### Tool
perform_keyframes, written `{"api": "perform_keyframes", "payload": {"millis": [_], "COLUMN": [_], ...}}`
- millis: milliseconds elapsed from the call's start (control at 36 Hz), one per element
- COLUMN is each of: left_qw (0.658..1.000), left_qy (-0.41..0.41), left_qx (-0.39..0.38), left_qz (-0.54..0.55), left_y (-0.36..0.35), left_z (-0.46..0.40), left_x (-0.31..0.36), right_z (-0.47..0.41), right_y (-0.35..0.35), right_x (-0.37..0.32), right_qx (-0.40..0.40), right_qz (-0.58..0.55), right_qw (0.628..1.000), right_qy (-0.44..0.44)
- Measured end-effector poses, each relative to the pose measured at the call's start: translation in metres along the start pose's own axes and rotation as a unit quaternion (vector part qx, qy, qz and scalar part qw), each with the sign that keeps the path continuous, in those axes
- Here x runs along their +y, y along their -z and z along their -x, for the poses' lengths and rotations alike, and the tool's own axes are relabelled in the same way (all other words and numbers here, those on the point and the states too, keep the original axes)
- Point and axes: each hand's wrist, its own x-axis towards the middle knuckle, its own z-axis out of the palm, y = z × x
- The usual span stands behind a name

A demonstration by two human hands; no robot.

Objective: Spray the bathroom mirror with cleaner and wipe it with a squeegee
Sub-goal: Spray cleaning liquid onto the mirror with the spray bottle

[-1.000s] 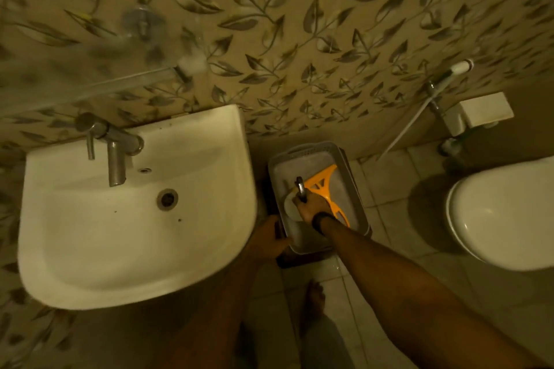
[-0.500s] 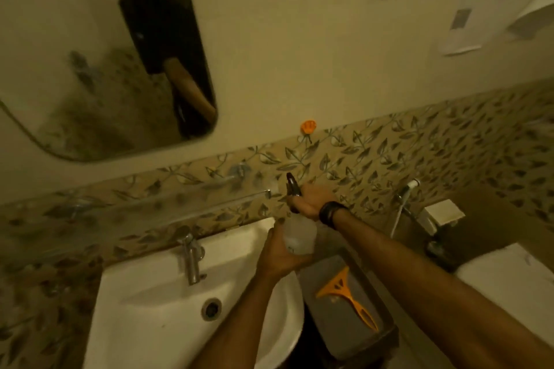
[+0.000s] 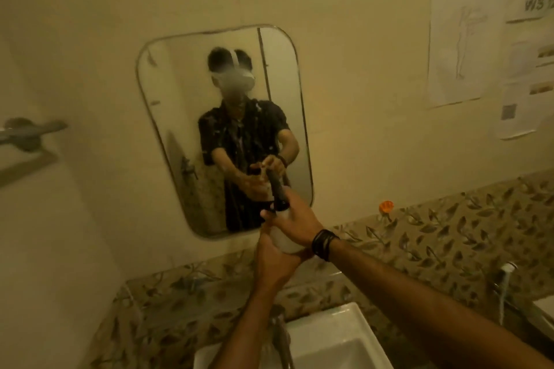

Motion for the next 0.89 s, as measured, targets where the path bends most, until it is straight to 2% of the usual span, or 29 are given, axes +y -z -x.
{"api": "perform_keyframes", "payload": {"millis": [167, 333, 444, 611, 750, 889], "left_qw": [0.998, 0.995, 0.992, 0.987, 0.989, 0.990], "left_qy": [-0.012, -0.001, -0.027, -0.066, -0.065, -0.079], "left_qx": [0.053, 0.091, 0.110, 0.136, 0.127, 0.111], "left_qz": [0.022, 0.038, 0.048, 0.046, 0.036, 0.022], "left_y": [0.049, 0.086, 0.111, 0.139, 0.152, 0.168], "left_z": [-0.022, -0.045, -0.063, -0.079, -0.084, -0.096], "left_x": [0.036, 0.077, 0.100, 0.112, 0.111, 0.104], "right_z": [-0.045, -0.090, -0.127, -0.151, -0.160, -0.163], "right_y": [-0.011, -0.017, -0.022, -0.030, -0.033, -0.039], "right_x": [-0.059, -0.109, -0.135, -0.173, -0.187, -0.199], "right_qx": [-0.067, -0.062, -0.036, -0.036, -0.042, -0.016], "right_qz": [-0.120, -0.170, -0.194, -0.175, -0.131, -0.112], "right_qw": [0.990, 0.983, 0.980, 0.984, 0.990, 0.993], "right_qy": [0.009, 0.010, 0.008, 0.029, 0.034, 0.024]}}
